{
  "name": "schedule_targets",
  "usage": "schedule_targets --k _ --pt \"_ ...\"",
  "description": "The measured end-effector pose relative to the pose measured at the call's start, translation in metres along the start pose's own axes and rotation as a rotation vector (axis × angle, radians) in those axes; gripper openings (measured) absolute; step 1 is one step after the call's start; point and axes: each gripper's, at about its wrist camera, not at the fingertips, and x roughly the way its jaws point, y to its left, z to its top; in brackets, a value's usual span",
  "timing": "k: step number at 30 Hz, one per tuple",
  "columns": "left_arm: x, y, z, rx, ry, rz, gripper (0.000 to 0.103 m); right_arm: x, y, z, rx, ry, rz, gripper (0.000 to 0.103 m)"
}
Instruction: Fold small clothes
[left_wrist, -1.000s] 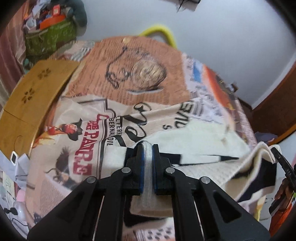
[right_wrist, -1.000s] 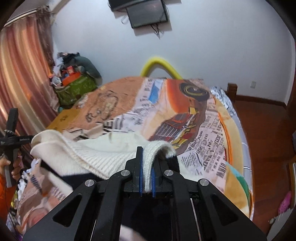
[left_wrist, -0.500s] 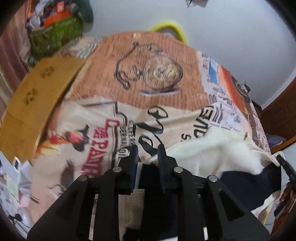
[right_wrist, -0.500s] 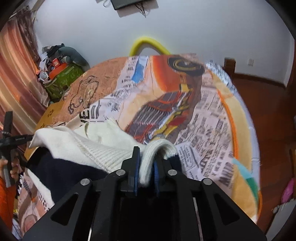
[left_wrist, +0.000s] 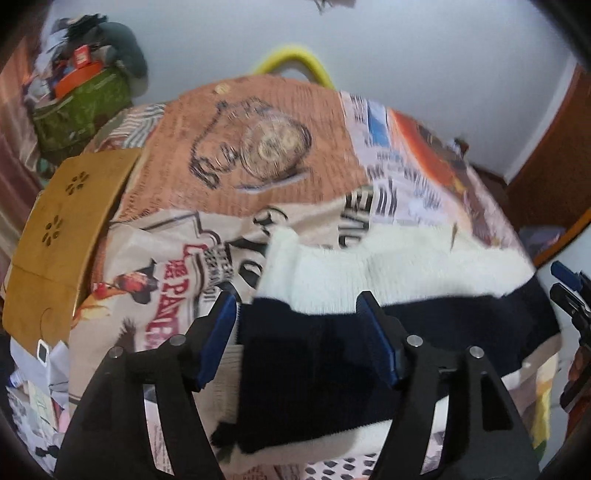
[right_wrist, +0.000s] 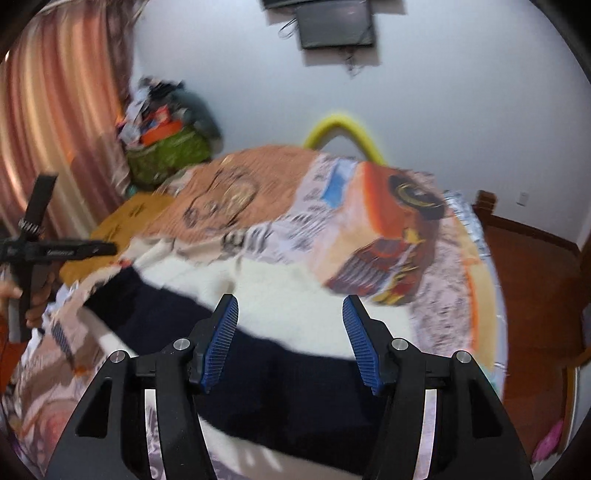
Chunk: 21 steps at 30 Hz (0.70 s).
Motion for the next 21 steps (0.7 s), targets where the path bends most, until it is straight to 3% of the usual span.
schedule_targets --k 2,3,5,6,7,11,14,15,16,17,21 --pt "0.019 -0.002 -0.001 0.015 0.024 0.059 0.067 0.015 0.008 -0.006 -0.017 0.036 0.005 0.055" --pt "0.026 -0.003 -0.002 0.018 0.036 0.083 0.062 0.024 0.011 -0.009 -0.024 0.054 0.007 0.055" --pt "0.045 -0.001 -0.003 0.018 0.068 0.115 0.039 0.037 0.013 -0.015 -0.019 0.077 0.013 0.055" --pt "0.053 0.000 -0.004 0.022 0.085 0.128 0.019 0.042 0.012 -0.017 -0.012 0.088 0.016 0.055" --pt "0.058 0.001 -0.006 0.026 0.084 0.133 0.011 0.047 0.010 -0.020 -0.004 0.098 0.017 0.055" --pt "0.056 0.011 -0.012 0.025 0.021 0.166 0.009 0.065 -0.002 -0.031 0.017 0.169 -0.005 0.055" --pt "0.047 0.034 -0.016 -0.054 0.000 0.164 0.009 0.063 -0.019 -0.035 0.060 0.158 -0.027 0.052" --pt "0.046 0.040 -0.018 -0.061 0.001 0.176 0.000 0.059 -0.024 -0.035 0.075 0.152 -0.041 0.050" --pt "0.046 0.047 -0.021 -0.060 -0.004 0.279 0.000 0.056 -0.030 -0.035 0.083 0.147 -0.061 0.050" --pt "0.046 0.053 -0.023 -0.059 -0.007 0.315 0.000 0.053 -0.033 -0.035 0.083 0.147 -0.081 0.049" --pt "0.047 0.091 -0.039 -0.137 0.063 0.225 0.000 0.042 -0.048 -0.037 0.077 0.156 -0.187 0.045"
